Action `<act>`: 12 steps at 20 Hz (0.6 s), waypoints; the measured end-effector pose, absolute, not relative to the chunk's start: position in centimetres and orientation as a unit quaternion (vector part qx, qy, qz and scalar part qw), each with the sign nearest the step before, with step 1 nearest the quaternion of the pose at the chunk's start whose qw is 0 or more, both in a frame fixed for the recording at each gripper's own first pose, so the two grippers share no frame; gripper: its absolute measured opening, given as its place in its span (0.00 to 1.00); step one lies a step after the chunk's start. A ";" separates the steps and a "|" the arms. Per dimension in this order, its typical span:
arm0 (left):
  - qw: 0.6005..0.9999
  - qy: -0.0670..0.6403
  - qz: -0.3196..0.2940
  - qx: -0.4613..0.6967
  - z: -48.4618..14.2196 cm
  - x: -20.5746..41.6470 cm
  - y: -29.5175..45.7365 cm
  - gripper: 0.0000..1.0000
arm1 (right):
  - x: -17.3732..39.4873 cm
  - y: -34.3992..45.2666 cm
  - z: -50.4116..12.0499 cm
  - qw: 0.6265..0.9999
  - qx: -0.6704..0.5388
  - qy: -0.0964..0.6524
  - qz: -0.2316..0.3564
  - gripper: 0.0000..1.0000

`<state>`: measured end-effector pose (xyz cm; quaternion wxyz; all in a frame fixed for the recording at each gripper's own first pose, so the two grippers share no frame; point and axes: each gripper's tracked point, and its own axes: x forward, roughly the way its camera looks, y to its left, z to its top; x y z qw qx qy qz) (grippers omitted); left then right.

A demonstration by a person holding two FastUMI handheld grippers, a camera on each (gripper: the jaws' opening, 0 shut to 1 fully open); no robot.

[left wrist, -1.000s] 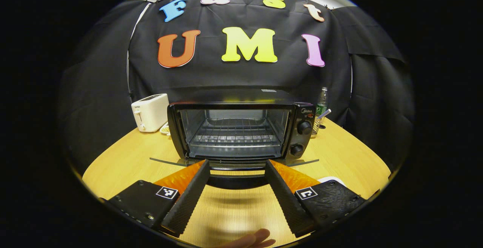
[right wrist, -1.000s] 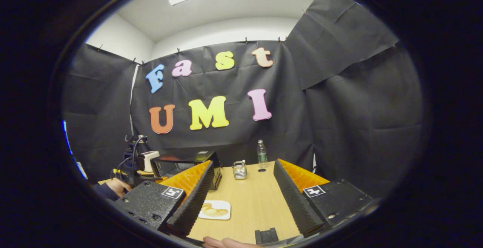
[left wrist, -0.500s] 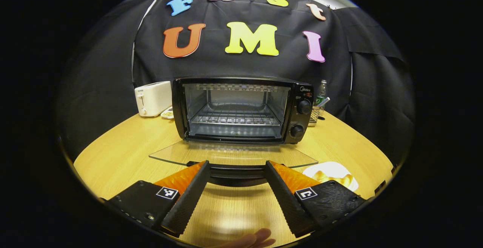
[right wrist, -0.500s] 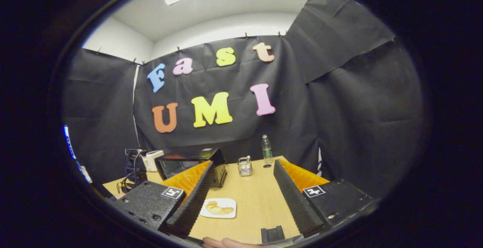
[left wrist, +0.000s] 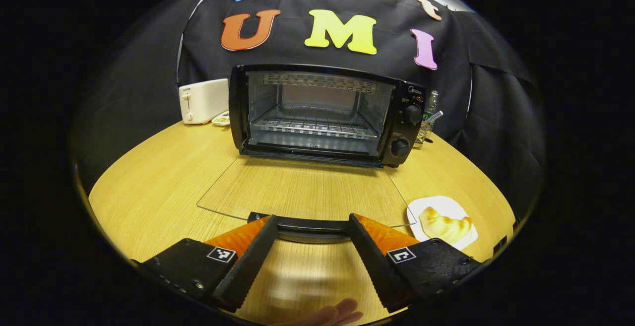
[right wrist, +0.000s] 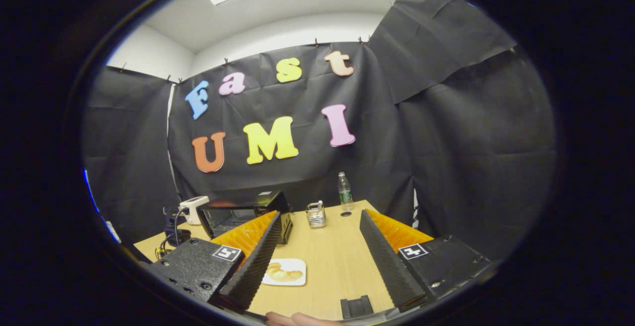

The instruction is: Open the electric oven with the left hand, put the food in, and close the electric oven.

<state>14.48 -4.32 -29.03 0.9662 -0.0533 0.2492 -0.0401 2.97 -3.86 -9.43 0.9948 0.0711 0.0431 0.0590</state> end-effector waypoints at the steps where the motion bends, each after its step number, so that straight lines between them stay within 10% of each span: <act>1: 0.966 0.249 -0.041 -0.051 -28.9 14.6 -4.3 0.95 | 3.0 -3.8 -9.4 0.995 0.073 0.044 0.059 0.96; 12: 0.989 0.145 -0.024 -0.027 -18.9 10.8 -1.8 0.94 | 5.7 -2.2 -13.1 0.990 0.097 0.089 0.057 0.96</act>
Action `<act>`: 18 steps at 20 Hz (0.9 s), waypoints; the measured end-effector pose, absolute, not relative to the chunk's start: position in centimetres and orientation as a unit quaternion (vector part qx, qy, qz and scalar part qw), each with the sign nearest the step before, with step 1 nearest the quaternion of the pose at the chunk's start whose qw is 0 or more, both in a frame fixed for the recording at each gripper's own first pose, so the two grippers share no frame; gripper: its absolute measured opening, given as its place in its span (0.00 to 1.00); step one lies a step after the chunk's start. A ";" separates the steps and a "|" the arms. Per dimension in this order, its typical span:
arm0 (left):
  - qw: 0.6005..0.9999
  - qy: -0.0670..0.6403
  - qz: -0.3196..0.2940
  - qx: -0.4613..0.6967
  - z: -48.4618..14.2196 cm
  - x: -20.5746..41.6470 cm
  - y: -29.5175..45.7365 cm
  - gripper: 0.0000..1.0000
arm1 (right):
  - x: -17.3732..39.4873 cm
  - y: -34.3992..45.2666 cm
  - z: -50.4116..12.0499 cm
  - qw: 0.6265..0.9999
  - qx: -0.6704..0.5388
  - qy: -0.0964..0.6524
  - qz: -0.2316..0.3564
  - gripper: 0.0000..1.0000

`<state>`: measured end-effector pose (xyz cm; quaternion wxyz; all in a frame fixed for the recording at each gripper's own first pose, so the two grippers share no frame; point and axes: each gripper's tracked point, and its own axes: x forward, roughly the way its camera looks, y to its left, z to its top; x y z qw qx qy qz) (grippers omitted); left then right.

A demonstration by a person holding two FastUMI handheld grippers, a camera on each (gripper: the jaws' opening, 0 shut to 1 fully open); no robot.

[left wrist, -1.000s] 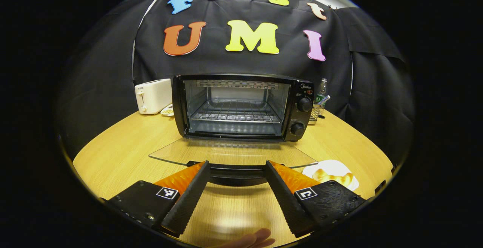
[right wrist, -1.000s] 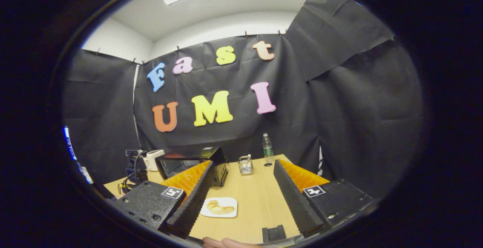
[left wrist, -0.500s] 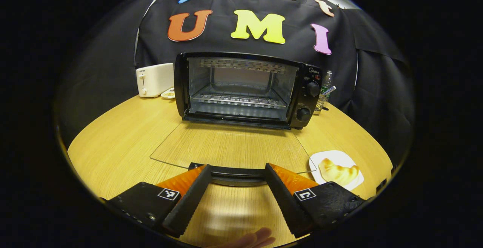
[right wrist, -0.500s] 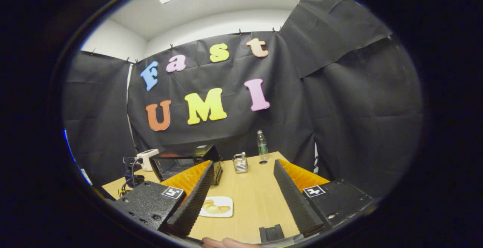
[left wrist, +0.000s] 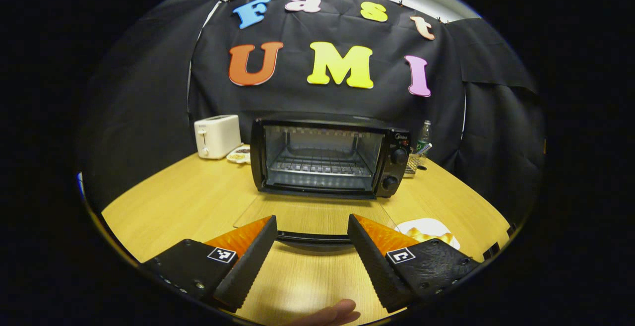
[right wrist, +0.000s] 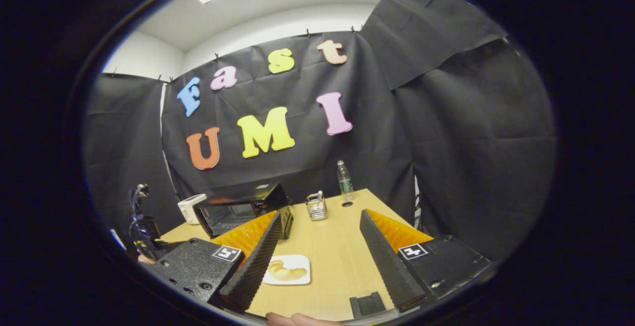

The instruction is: Open the electric oven with the left hand, put the food in, and close the electric oven.

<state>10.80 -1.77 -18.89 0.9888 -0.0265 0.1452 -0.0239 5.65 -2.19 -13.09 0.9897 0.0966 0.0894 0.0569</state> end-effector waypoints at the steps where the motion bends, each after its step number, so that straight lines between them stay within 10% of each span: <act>1: 0.991 0.130 -0.023 -0.015 -17.5 9.9 -1.6 0.94 | 6.1 -1.7 -13.9 0.988 0.098 0.101 0.060 0.96; 18: 1.000 -0.013 -0.005 0.001 -1.9 -2.3 3.5 0.94 | 14.4 11.6 -30.3 0.937 -0.034 0.276 0.212 0.95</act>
